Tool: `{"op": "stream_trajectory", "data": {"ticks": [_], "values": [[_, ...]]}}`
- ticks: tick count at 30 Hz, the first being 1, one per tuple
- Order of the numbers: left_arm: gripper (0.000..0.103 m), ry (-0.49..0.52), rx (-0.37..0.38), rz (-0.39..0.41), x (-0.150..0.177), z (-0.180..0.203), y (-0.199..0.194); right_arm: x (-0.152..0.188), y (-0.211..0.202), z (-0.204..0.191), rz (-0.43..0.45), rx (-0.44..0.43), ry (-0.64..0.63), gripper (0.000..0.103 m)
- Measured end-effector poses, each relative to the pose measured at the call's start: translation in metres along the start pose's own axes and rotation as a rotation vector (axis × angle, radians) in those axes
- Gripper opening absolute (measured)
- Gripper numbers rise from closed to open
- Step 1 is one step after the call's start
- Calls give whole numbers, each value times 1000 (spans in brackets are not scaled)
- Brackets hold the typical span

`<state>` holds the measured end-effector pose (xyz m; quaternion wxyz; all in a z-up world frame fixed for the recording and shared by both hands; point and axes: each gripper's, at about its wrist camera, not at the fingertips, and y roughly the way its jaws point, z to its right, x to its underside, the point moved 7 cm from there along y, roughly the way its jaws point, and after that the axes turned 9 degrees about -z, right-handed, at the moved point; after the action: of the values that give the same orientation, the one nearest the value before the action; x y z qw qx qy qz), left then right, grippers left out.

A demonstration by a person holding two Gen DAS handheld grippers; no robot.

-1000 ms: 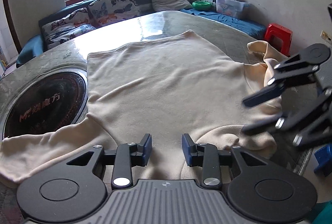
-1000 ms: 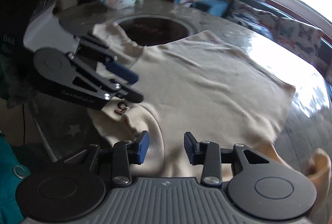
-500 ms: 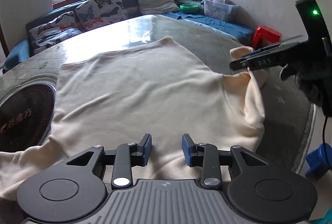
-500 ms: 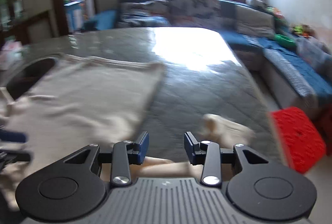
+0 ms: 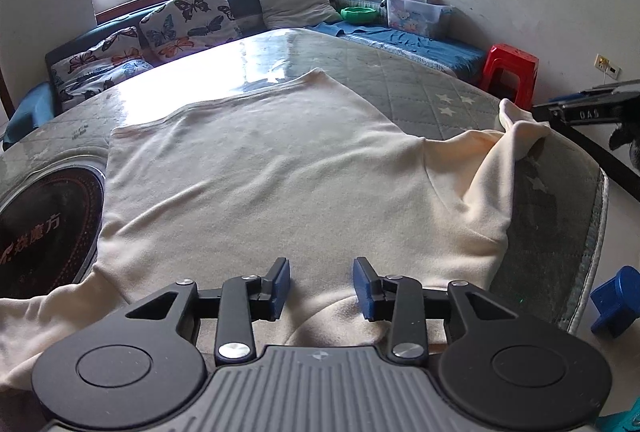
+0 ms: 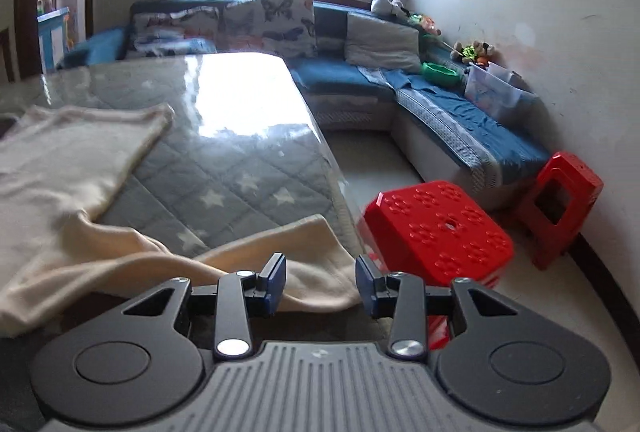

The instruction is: Fold clothes

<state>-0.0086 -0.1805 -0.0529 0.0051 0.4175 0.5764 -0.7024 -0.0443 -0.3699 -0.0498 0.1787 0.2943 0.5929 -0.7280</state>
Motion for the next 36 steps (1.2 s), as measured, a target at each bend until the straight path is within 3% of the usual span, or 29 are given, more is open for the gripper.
{"op": "stream_trajectory", "data": {"ticks": [14, 20, 30, 36], "values": [[42, -5, -3, -1, 2, -1, -1, 17, -9, -15, -72, -104, -59, 40], [43, -12, -10, 0, 3, -1, -1, -2, 18, -16, -100, -170, -22, 40], [47, -18, -12, 5, 5, -3, -2, -33, 65, -11, -82, -146, -17, 45], [49, -21, -13, 7, 6, -5, -2, -29, 48, -14, -62, -138, -34, 44]]}}
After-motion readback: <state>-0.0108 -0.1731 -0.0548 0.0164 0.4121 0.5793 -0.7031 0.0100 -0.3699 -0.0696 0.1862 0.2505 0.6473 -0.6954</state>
